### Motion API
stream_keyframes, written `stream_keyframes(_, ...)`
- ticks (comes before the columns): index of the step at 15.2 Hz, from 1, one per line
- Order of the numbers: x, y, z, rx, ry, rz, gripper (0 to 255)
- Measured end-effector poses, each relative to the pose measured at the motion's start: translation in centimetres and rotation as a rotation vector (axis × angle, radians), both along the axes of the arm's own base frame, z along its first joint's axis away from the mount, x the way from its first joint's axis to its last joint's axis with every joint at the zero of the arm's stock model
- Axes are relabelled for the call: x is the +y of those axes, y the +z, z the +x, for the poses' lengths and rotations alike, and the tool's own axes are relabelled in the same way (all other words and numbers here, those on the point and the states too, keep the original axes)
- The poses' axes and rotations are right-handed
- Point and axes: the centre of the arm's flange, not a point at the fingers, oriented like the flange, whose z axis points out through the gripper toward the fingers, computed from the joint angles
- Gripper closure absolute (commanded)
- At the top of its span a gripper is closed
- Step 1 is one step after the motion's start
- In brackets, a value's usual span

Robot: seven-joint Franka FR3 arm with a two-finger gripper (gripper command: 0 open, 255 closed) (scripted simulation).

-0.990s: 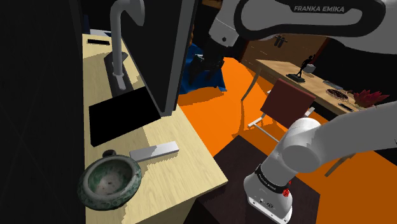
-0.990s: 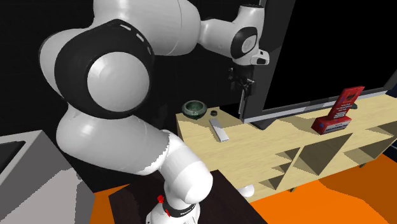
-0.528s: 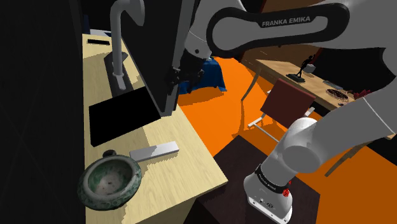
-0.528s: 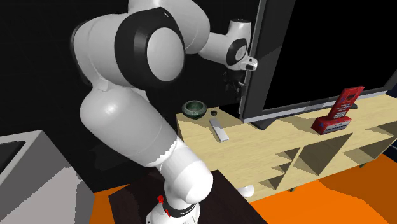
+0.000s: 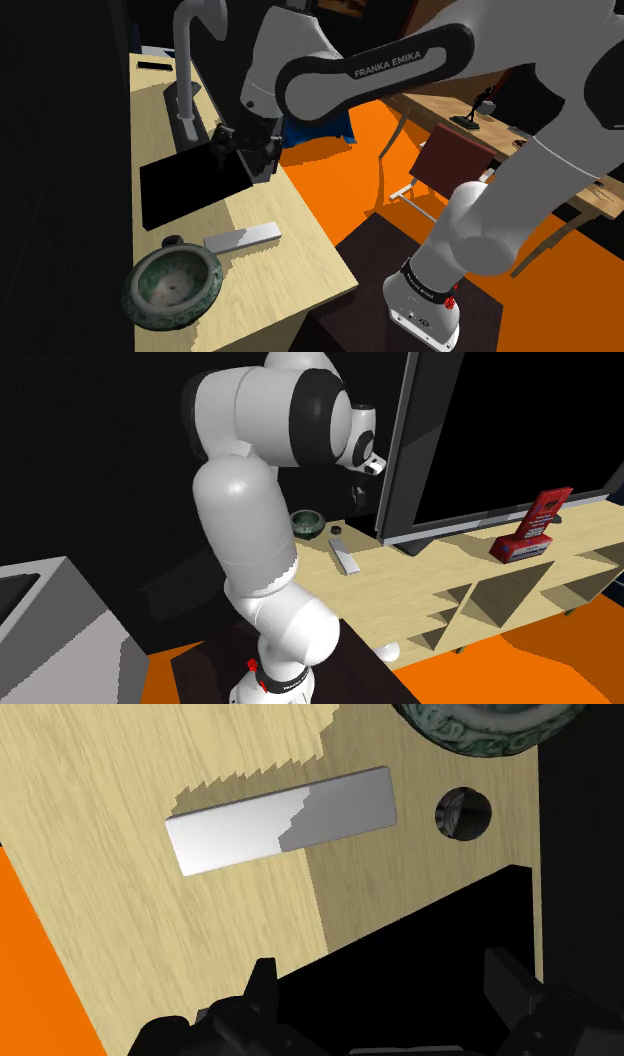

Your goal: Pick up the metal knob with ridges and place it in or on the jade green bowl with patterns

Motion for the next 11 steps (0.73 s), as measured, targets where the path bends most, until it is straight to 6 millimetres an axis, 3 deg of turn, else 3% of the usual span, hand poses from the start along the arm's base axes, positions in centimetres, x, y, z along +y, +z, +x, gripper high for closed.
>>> stream_keyframes(4, 2.1, -2.6, 1.4, 0.018, -0.141, 0.021, 0)
stream_keyframes(6, 2.4, -2.7, 1.5, 0.012, -0.140, 0.024, 0)
stream_keyframes(11, 6.3, -7.0, 3.0, 0.035, -0.145, 0.016, 0)
